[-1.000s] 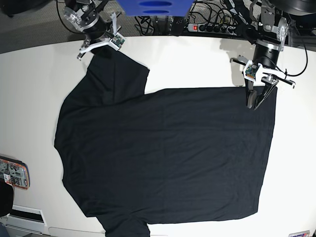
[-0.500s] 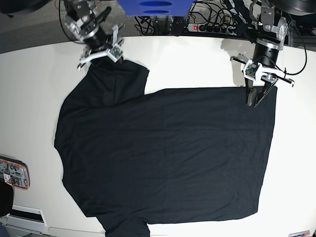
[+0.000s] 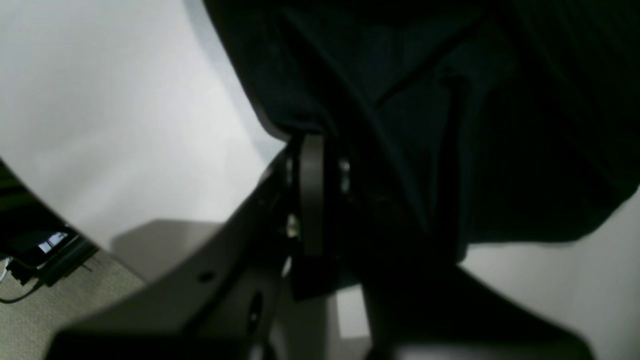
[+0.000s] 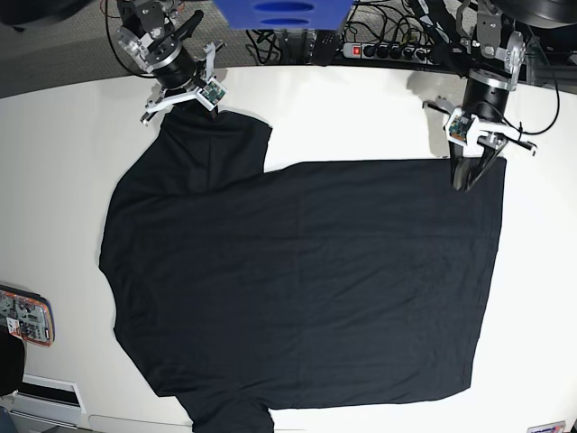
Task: Fold the T-shirt properly
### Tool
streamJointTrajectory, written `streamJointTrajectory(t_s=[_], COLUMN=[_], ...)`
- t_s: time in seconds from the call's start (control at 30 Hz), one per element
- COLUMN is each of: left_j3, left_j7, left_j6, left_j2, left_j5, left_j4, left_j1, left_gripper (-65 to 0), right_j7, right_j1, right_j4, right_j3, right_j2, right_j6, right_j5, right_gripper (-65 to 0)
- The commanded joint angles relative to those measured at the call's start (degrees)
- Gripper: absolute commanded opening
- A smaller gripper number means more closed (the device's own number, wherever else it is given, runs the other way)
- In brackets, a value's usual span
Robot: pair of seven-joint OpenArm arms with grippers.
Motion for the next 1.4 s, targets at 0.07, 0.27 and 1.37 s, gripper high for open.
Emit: streamJointTrajectory(t_s=[0.07, 0.27, 1.37], left_j3=[-1.45, -2.15, 5.41], left_j7=[-1.38, -1.38, 15.68], left_j6=[0.97, 0.97, -12.48], left_j2=[-1.9, -5.68, -20.01], left_j5=[-0.22, 7.78, 22.47], left_j4=[-2.42, -8.49, -9.11], left_j1=[-0.23, -0.05, 0.03], left_gripper=[-55.0, -54.7, -41.2], right_j7=[-4.54, -4.54, -4.54], right_j1=[-0.8, -0.8, -0.8], right_j4=[-0.41, 1.09, 2.41], right_j3=[0.28, 0.28, 0.36], right_j2=[0.61, 0.61, 0.61], right_j6=[1.21, 1.21, 1.21], right_j5=[-1.6, -1.6, -1.51], right_gripper=[-65.0, -65.0, -65.0])
